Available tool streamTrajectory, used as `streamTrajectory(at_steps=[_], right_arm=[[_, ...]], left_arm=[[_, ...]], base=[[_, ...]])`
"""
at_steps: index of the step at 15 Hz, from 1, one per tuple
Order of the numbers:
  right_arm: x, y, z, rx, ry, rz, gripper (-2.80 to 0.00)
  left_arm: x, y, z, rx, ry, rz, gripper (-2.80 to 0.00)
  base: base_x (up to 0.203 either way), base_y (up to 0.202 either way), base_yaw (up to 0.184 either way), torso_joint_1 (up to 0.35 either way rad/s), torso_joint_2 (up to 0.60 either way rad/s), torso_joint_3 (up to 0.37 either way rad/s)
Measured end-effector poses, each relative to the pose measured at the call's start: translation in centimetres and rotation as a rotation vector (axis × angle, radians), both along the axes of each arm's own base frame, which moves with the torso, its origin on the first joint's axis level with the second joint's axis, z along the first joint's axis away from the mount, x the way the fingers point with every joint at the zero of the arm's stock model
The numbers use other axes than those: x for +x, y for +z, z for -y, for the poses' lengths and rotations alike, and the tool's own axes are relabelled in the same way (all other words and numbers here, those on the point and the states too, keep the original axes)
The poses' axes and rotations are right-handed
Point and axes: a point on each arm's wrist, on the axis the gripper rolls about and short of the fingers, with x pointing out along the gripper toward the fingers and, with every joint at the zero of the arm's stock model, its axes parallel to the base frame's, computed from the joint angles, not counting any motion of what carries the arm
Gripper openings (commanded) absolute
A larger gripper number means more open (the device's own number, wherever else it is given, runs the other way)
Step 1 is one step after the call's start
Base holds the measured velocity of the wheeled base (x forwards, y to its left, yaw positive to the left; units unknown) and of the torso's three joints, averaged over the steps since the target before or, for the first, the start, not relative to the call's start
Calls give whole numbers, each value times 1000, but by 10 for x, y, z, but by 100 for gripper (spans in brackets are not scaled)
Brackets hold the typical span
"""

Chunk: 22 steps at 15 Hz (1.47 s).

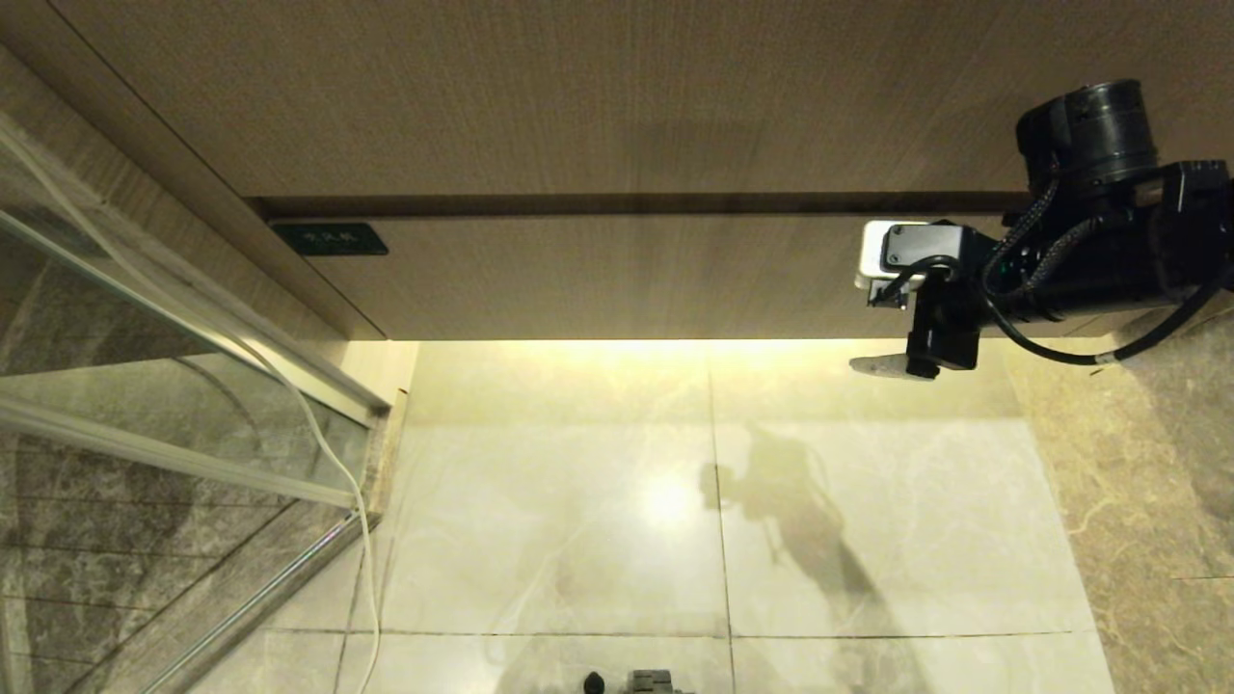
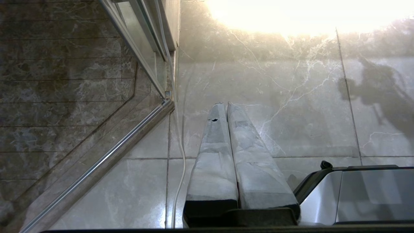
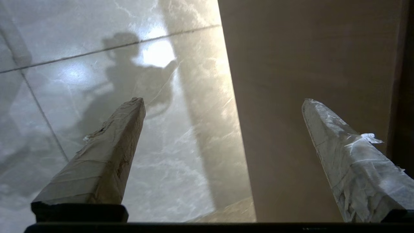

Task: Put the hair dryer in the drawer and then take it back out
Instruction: Pull open the drawer

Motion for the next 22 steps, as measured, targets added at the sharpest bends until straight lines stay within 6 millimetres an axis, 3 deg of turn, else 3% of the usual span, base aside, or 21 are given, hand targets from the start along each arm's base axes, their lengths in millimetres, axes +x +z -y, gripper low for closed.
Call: streamTrajectory(at_steps=[5,8,16,22], right_arm=[[-20,1,-3,-15,28,145,0],[-22,-1,-5,-7,39,209,0],[-1,-9,-16,3,55,384,0],[14,-14,-20,9,51,421,0]], left_arm=[[0,0,0,-1,0,0,-280],[0,0,0,-1,0,0,-280],[0,0,0,-1,0,0,-280],[0,0,0,-1,0,0,-280]], base=[[0,0,0,0,0,0],[0,0,0,0,0,0],[0,0,0,0,0,0],[0,0,0,0,0,0]])
